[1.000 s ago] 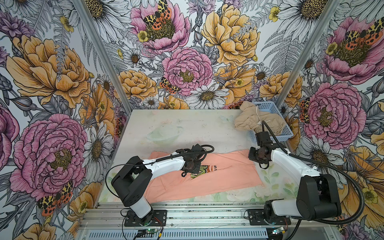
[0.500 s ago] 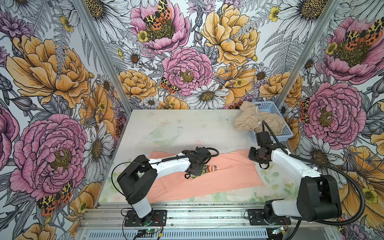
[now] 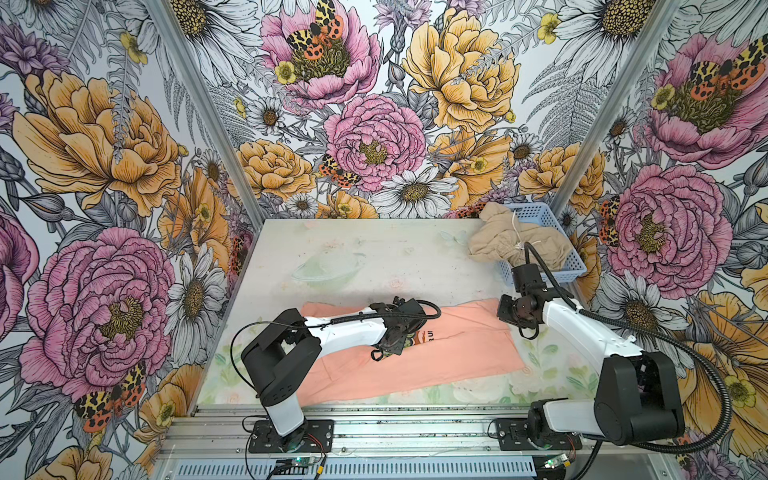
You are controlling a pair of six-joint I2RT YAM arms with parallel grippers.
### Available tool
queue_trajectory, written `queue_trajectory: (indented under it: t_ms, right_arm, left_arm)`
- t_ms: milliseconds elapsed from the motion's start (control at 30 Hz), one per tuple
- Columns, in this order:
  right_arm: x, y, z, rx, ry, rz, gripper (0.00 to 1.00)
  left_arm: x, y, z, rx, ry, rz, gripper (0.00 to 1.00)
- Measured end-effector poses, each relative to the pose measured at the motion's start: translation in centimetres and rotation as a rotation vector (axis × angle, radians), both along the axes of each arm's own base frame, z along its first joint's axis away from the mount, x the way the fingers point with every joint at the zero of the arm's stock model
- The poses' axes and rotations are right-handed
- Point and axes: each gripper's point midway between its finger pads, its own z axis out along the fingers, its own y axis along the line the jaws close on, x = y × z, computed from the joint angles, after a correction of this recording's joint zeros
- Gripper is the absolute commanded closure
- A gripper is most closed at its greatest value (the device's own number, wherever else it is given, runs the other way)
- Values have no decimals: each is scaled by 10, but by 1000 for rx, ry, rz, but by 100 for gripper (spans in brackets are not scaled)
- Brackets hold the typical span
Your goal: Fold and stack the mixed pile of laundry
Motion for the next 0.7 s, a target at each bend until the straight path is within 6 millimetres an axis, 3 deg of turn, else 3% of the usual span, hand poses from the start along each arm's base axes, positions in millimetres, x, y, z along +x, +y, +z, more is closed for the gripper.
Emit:
queue_trajectory:
  t_ms: [200, 400, 700]
  right_arm:
    - [0, 0, 2, 0, -6, -1, 69]
    - [0, 0, 3, 1, -11, -1, 69]
    - [-1, 0, 4, 3, -16, -5, 70]
  left_arm:
    - [0, 2, 0, 7, -5, 12, 100]
    - [-4, 3, 0, 17, 3, 7, 100]
    - [-10, -1, 32, -38, -33, -14, 100]
